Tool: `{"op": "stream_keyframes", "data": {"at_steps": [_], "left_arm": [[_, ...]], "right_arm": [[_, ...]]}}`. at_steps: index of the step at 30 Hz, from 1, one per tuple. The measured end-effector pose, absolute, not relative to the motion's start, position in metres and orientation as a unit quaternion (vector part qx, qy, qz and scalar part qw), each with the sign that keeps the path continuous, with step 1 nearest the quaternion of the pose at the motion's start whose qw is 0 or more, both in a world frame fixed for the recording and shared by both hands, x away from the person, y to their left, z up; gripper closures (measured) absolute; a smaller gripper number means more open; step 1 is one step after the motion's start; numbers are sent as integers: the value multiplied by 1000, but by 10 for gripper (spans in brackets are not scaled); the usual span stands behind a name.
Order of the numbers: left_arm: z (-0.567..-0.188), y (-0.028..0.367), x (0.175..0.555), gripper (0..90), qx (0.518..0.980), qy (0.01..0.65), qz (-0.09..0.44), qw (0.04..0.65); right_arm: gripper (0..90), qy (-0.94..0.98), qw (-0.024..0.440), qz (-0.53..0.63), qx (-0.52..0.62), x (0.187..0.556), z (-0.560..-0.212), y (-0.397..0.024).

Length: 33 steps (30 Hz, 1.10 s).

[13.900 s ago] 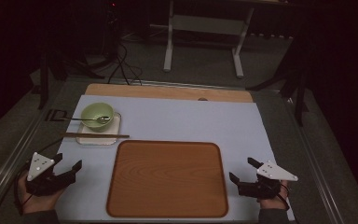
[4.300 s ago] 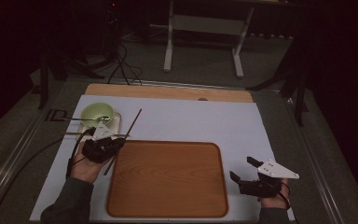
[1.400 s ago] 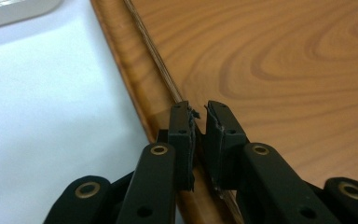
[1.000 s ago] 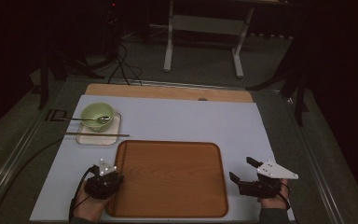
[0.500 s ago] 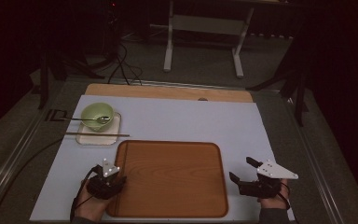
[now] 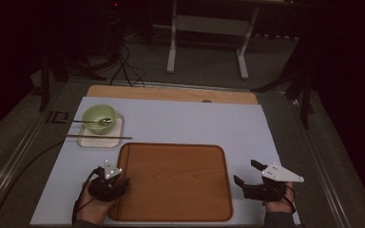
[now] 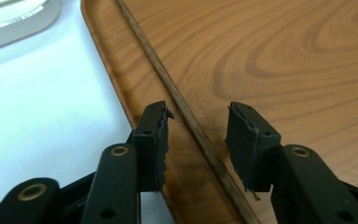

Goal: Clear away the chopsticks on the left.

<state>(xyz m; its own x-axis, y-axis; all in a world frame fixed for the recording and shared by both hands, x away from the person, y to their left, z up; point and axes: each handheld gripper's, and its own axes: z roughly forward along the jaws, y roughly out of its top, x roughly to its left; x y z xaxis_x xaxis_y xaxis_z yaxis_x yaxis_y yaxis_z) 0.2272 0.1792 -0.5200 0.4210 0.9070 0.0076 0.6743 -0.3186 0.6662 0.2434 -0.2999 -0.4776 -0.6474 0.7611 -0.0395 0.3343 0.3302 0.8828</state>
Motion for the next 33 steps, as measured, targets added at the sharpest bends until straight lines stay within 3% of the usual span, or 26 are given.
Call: {"op": "stream_keyframes", "data": {"at_steps": [16,33], "left_arm": [[-497,192,237,452,769,505,219,325],[-466,230,257,421,757,483,256,358]], "right_arm": [[136,781,232,462,350,244,-477,-300],[137,783,232,459,349,244,-478,-299]]}}
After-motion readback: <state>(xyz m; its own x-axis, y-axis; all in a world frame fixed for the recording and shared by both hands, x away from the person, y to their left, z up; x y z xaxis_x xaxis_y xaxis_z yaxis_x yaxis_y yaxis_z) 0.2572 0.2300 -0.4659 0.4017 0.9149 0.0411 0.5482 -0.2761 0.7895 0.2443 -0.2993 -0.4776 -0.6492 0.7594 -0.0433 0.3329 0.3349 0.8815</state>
